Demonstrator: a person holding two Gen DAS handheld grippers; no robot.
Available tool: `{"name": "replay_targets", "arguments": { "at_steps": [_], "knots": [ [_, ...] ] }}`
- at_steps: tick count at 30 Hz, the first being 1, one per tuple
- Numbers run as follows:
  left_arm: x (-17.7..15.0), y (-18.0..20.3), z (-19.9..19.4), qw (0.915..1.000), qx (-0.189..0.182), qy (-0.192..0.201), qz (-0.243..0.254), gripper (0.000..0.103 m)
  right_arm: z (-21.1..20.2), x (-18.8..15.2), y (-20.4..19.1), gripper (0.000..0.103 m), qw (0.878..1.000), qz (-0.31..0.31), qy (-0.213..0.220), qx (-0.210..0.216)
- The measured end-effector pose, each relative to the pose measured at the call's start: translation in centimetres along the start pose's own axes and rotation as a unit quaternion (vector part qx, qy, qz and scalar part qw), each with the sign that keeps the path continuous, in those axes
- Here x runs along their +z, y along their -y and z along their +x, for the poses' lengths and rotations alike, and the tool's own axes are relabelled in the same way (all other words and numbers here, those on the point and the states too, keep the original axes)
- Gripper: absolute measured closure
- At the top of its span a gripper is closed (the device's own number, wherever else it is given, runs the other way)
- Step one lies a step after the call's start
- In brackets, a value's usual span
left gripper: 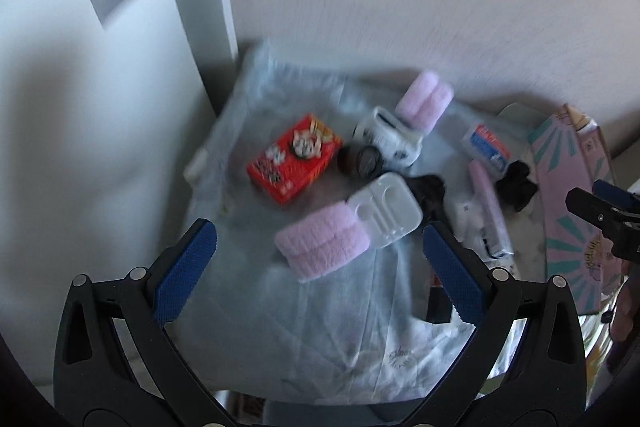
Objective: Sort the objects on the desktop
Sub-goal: 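Grasp the pink fuzzy hair band with left tool while right tool grasps pink tube box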
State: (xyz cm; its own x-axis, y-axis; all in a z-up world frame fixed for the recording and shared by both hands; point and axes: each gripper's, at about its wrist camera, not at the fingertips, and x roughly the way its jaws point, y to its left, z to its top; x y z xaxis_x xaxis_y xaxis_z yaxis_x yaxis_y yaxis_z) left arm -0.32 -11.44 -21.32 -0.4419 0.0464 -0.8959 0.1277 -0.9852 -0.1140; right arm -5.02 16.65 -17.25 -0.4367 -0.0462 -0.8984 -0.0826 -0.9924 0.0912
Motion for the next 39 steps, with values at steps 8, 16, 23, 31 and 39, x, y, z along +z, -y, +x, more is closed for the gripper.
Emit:
{"name": "replay_targets", "arguments": {
  "at_steps": [8,16,23,31,39],
  "knots": [
    [-1.1,-0.4,5.7,0.9978,0.002,-0.052,-0.041,0.002,7.5,-0.1,-0.6,0.007,0.994,0.037,-0.079,0.071],
    [-1.5,-1.1,8.2,0.9954,0.004,-0.075,-0.060,0.007,12.1,-0.2,0.2,0.033,0.975,0.109,-0.138,0.134],
    [-1.7,-1.3,8.8,0.9943,-0.013,-0.085,-0.062,0.021,13.2,0.5,0.4,0.049,0.966,0.137,-0.144,0.163],
    [-1.6,-1.1,8.0,0.9951,-0.026,-0.077,-0.056,0.047,14.0,0.5,-0.4,0.082,0.970,0.117,-0.149,0.150],
    [-1.2,-1.7,6.3,0.9947,-0.038,-0.070,-0.064,0.061,13.0,0.9,-1.3,0.082,0.980,0.089,-0.122,0.126]
  ]
}}
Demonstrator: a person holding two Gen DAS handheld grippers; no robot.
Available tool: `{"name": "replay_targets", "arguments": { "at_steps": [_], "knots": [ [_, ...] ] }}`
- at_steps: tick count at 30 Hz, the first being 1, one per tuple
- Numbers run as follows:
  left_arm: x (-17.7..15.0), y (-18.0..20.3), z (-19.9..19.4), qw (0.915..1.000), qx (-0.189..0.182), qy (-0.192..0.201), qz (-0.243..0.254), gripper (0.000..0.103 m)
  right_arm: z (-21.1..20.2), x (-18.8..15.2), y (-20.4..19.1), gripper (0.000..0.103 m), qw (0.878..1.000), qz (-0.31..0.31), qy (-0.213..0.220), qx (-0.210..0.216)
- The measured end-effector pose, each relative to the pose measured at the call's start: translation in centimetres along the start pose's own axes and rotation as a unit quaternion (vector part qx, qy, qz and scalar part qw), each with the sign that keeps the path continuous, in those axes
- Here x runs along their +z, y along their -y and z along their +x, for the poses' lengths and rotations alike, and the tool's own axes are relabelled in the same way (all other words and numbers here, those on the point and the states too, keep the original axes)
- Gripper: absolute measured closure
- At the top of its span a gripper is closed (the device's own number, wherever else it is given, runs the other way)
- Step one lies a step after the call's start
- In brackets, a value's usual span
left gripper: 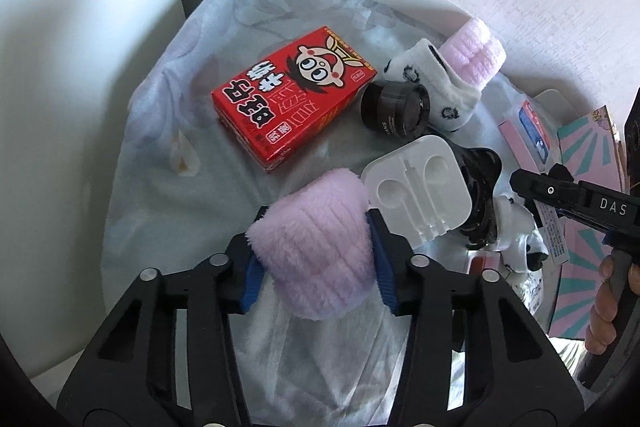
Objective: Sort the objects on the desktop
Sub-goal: 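Grasp the pink fuzzy hair band with left tool while right tool grasps pink tube box, then carry both items over the cardboard box and open both tools to drop them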
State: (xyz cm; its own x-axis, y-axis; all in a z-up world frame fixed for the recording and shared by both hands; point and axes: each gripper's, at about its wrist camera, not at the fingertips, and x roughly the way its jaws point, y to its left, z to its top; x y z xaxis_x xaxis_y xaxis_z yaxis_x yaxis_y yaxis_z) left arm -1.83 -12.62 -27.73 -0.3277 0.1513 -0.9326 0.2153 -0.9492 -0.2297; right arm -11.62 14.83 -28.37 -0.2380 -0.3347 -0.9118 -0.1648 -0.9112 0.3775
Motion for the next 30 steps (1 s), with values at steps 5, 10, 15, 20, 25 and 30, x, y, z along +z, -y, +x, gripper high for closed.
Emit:
{"name": "replay_targets", "arguments": {
  "at_steps": [5,10,15,20,25,30],
  "knots": [
    [0.1,-0.4,-0.8,1.0000,-0.001,-0.002,-0.008,0.062,-0.6,-0.2,-0.3,0.082,1.000,-0.001,0.007,0.000],
    [-0.8,-2.0,-0.6,0.9999,0.003,-0.004,-0.016,0.062,-0.7,-0.6,-0.3,0.082,1.000,-0.001,0.006,0.001],
    [-1.5,-2.6,-0.3,0.9997,0.012,-0.006,-0.018,0.062,-0.3,-1.1,-0.6,0.082,1.000,-0.006,0.007,-0.006],
    [-1.9,-3.1,-1.2,0.9997,0.020,-0.005,-0.014,0.062,-0.2,-1.2,-0.7,0.082,1.000,-0.009,0.011,-0.013],
    [-2.0,-3.2,-3.4,0.9992,0.039,0.009,-0.001,0.062,-0.3,-1.2,-0.9,0.082,1.000,-0.010,0.015,-0.017],
    [-1.3,-3.2,-6.0,0.9988,0.043,0.024,0.000,0.062,-1.3,-1.0,-1.2,0.082,0.999,-0.010,0.026,-0.016]
  ]
}}
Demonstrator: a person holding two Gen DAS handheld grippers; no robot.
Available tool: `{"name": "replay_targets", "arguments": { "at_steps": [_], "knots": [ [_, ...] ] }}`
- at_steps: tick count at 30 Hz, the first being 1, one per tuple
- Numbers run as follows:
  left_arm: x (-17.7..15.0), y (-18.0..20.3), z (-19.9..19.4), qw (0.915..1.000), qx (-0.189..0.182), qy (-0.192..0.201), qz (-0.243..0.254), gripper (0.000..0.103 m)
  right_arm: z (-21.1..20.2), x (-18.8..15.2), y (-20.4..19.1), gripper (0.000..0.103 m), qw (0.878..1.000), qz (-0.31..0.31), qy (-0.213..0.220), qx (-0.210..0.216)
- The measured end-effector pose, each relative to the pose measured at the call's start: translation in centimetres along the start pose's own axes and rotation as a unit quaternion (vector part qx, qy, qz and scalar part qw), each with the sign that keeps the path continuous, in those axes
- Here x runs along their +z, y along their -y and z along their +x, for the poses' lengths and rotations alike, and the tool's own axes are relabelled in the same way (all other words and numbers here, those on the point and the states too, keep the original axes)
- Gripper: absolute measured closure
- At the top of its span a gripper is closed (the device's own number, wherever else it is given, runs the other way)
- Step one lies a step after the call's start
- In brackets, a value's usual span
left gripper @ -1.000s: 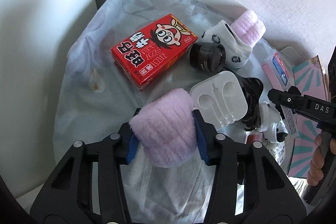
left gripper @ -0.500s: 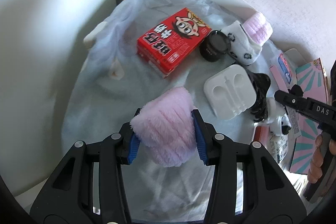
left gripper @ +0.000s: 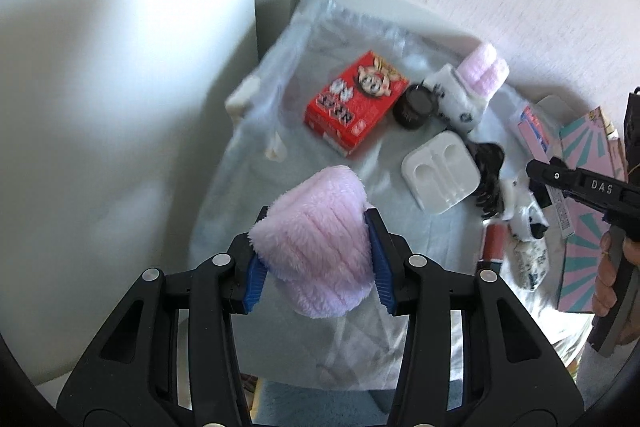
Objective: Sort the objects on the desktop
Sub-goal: 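Carry both items over the cardboard box and open both tools to drop them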
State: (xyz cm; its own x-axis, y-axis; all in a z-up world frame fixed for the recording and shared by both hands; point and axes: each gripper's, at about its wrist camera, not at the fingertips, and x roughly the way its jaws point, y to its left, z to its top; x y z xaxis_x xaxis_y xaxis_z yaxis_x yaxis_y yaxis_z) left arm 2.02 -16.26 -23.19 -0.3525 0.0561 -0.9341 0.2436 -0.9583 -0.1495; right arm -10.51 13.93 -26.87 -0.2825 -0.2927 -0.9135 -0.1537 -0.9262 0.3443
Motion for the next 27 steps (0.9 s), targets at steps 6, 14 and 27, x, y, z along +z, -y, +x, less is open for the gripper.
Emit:
{"name": "replay_targets", "arguments": {
  "at_steps": [6,14,27],
  "knots": [
    [2.6,2.6,-2.9,0.9994,-0.005,0.025,0.025,0.062,-4.0,0.1,-0.4,0.082,0.999,-0.009,0.037,0.000],
    [5.4,10.3,-6.9,0.9903,-0.044,0.077,0.107,0.062,-12.3,-0.7,2.4,0.082,0.993,0.006,0.111,-0.034],
    [6.2,27.9,-9.7,0.9475,-0.137,0.123,0.261,0.062,-20.1,-6.8,11.2,0.082,0.973,0.094,0.178,-0.113]
  ]
}}
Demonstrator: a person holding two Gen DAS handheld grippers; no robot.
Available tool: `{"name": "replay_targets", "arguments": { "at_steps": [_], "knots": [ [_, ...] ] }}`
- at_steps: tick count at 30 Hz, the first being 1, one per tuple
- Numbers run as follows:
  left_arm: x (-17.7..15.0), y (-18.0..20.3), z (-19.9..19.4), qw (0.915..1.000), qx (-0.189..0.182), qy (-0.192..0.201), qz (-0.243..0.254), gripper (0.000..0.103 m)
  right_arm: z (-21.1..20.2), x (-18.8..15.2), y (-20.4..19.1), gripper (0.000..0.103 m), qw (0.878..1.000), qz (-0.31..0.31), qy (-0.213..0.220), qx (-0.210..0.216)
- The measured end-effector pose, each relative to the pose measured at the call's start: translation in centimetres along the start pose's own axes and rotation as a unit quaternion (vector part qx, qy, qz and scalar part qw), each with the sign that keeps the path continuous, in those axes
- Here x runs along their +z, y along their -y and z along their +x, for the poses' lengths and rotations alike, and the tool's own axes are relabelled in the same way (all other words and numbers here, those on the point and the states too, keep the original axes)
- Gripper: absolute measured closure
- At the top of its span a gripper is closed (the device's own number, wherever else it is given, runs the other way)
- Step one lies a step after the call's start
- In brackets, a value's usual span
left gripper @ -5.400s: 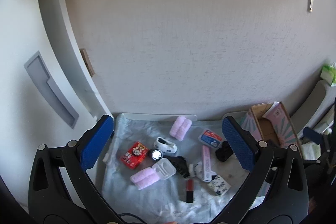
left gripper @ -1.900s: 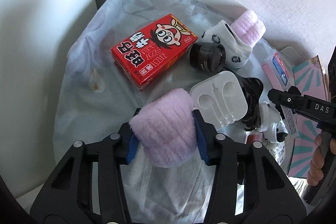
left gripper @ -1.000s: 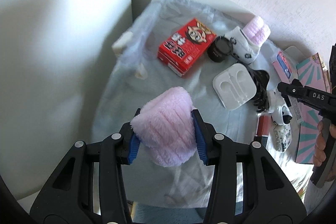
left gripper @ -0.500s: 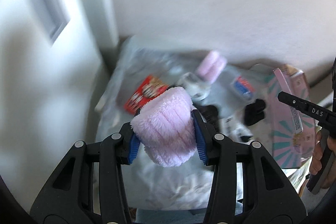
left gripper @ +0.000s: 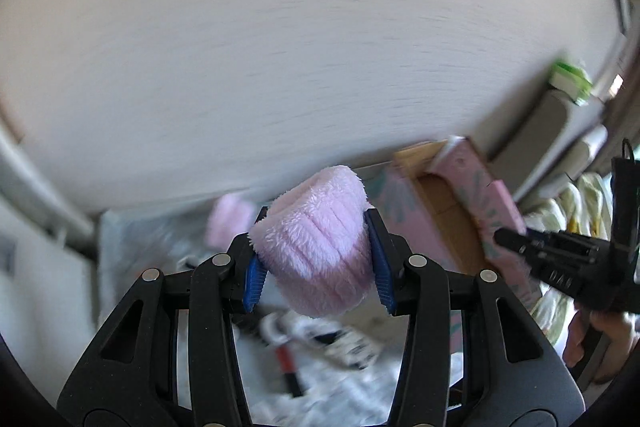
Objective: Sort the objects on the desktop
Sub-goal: 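Carry both items over the cardboard box and open both tools to drop them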
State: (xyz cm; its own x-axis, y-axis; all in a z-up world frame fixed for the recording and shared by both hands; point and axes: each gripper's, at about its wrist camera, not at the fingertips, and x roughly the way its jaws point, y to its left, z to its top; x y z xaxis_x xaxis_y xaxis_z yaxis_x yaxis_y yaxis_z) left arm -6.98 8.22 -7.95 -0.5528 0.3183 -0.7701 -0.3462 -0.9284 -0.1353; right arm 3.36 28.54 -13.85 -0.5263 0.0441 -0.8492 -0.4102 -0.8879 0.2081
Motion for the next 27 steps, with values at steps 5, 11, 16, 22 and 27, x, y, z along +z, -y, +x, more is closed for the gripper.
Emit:
{"name": "replay_targets", "arguments": {
  "at_steps": [5,11,16,22,27],
  "knots": [
    [1.7,6.5,3.3,0.9977,-0.045,-0.005,0.050,0.062,-0.8,-1.8,3.6,0.082,0.999,0.012,-0.004,-0.045],
    [2.6,13.5,9.3,0.9920,-0.075,-0.043,0.092,0.062,-0.1,-3.8,6.6,0.082,0.997,0.028,-0.030,-0.059],
    [2.8,17.0,13.9,0.9880,-0.090,-0.082,0.094,0.062,1.5,-4.8,7.5,0.082,0.998,0.025,-0.035,-0.052],
    [2.4,18.9,16.1,0.9847,-0.085,-0.097,0.117,0.062,2.8,-4.5,8.4,0.082,0.998,0.030,-0.042,-0.042],
    [2.3,19.0,16.6,0.9846,-0.077,-0.101,0.121,0.062,3.6,-4.2,8.9,0.082,0.998,0.032,-0.044,-0.035]
  ]
}}
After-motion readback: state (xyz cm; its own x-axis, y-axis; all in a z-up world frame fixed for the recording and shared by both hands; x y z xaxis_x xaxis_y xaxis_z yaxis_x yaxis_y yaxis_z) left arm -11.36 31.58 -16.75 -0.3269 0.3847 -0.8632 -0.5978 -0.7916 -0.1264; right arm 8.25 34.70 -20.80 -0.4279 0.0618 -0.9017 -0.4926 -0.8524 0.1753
